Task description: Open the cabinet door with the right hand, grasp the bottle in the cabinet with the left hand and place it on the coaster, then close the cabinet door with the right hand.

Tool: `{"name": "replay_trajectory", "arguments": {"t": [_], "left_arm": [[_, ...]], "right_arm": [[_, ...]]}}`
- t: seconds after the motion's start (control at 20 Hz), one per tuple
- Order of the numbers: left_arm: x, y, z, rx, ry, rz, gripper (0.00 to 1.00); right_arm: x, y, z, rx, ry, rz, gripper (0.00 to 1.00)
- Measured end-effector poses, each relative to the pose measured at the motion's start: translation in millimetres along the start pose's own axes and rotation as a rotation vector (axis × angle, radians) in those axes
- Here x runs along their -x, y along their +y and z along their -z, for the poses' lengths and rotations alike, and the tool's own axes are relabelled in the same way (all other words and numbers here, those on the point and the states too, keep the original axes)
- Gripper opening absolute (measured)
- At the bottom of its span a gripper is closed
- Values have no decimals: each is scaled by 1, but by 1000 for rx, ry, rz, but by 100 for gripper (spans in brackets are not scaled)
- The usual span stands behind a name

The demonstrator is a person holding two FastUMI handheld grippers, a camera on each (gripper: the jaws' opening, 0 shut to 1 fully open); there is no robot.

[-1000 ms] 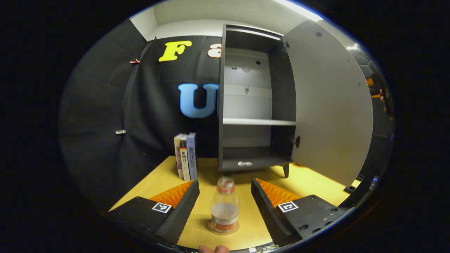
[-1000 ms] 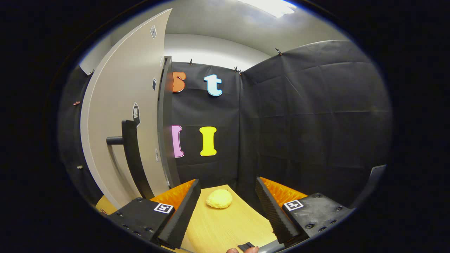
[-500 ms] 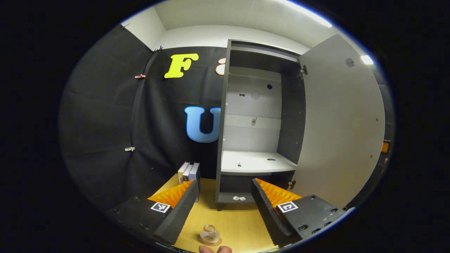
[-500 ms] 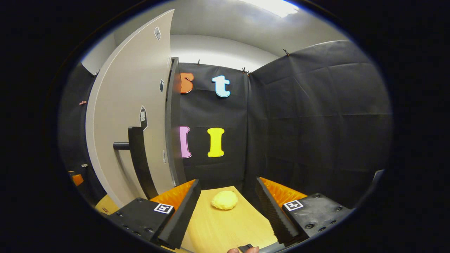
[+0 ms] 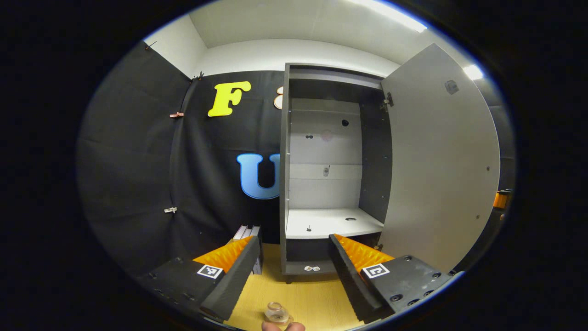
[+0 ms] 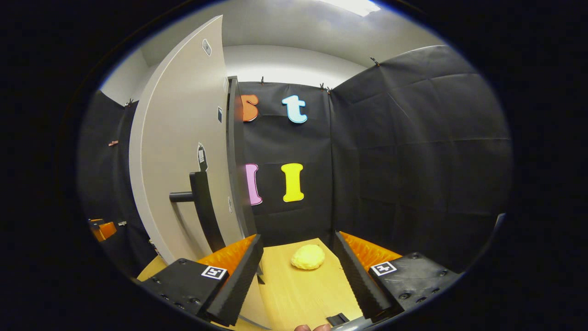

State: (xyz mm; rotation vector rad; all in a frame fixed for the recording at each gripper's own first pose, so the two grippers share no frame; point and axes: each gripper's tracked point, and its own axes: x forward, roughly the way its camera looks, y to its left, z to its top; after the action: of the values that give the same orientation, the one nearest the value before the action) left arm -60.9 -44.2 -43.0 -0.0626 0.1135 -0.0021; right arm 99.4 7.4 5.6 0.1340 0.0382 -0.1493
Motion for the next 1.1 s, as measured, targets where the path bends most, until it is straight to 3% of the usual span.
{"name": "replay_trajectory", "arguments": {"t": [0.55, 1.1], "left_arm": [[6, -5, -9, -45, -19, 49, 92], [6, 10, -4, -37, -21, 29, 93]], "right_arm": [[21, 49, 9, -64, 23, -80, 97], [28, 149, 25, -88, 65, -286, 97]]}}
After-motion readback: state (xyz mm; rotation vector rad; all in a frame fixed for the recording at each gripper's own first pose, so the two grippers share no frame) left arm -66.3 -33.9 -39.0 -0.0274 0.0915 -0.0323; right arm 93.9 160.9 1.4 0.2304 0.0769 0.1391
